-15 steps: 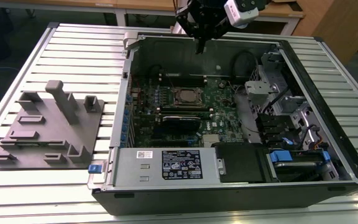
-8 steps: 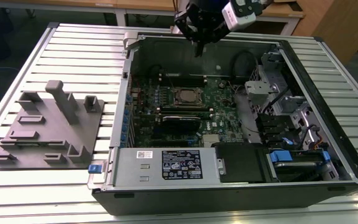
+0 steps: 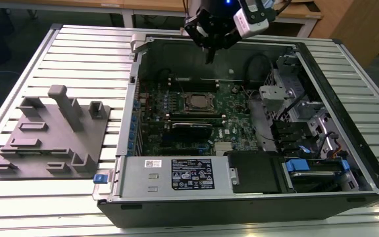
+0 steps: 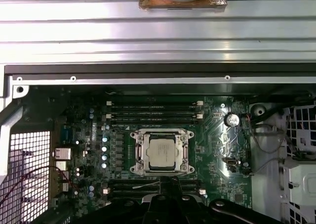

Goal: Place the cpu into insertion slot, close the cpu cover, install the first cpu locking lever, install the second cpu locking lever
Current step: 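Install the first cpu locking lever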

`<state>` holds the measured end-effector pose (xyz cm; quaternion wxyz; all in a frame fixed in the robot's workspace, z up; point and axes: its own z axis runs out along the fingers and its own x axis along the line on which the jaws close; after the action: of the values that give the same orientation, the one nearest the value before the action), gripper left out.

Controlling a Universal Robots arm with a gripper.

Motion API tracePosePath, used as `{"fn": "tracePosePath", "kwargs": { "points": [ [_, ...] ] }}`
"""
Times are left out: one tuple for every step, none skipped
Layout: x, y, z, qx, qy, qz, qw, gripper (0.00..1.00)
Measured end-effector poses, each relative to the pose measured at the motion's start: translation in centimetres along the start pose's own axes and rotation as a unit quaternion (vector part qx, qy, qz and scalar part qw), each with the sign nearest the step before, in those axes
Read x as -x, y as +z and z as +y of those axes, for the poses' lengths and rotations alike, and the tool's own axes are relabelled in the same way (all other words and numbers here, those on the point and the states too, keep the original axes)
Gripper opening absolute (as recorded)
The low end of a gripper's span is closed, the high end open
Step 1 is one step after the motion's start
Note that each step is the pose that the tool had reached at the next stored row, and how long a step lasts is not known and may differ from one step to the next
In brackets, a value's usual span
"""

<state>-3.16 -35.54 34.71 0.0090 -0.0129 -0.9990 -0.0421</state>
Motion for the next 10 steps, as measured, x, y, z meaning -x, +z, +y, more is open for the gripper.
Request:
{"fn": "tracePosePath", "kwargs": {
  "points": [
    [-0.06, 0.15, -0.01, 0.0000, 0.000, 0.0000, 1.00000, 0.10],
    [-0.15, 0.28, -0.03, 0.0000, 0.000, 0.0000, 1.00000, 0.10],
    [-0.27, 0.41, -0.04, 0.0000, 0.000, 0.0000, 1.00000, 0.10],
    [-0.39, 0.50, -0.05, 0.0000, 0.000, 0.0000, 1.00000, 0.10],
    [-0.50, 0.56, -0.06, 0.0000, 0.000, 0.0000, 1.00000, 0.10],
    [-0.64, 0.60, -0.07, 0.0000, 0.000, 0.0000, 1.00000, 0.10],
    [-0.79, 0.65, -0.08, 0.0000, 0.000, 0.0000, 1.00000, 0.10],
    [-0.94, 0.72, -0.08, 0.0000, 0.000, 0.0000, 1.00000, 0.10],
    [-1.11, 0.81, -0.10, -0.0001, 0.000, 0.0000, 1.00000, 0.10],
    [-1.21, 0.94, -0.11, 0.0000, 0.000, 0.0000, 1.00000, 0.10]
  ]
}}
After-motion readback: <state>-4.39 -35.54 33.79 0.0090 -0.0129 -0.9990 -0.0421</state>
